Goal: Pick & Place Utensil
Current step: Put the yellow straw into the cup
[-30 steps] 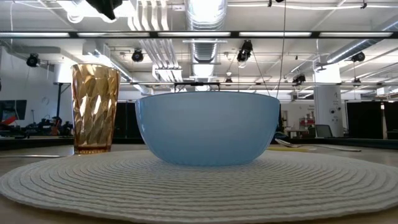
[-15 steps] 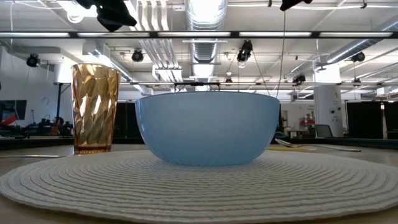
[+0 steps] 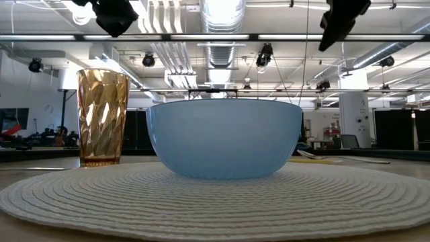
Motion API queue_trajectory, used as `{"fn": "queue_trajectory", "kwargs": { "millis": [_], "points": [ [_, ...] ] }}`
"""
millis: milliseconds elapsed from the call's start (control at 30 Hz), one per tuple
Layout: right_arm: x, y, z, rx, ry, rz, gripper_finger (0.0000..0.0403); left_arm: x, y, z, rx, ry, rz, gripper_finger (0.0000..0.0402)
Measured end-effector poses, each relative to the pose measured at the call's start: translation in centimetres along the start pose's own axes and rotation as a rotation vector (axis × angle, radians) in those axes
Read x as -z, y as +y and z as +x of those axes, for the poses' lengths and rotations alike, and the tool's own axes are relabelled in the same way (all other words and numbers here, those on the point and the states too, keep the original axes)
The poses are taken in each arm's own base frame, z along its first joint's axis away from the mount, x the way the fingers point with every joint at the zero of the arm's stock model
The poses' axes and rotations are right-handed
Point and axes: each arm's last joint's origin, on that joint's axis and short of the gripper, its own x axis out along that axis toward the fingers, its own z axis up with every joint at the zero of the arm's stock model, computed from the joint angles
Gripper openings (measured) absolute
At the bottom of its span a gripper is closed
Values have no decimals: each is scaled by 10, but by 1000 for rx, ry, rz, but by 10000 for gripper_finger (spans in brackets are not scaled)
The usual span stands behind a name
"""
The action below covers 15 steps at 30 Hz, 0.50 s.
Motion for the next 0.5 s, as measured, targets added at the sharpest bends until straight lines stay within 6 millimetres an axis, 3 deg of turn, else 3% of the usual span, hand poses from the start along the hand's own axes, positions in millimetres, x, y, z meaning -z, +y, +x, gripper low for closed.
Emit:
{"fn": "queue_trajectory", "kwargs": {
  "millis": [233, 500],
  "points": [
    [9, -3, 31, -37, 35, 149, 158, 3, -14, -1, 73, 13, 33, 177],
    [10, -25, 59, -6, 3, 421, 161, 4, -17, 0, 85, 26, 46, 177]
  ]
}}
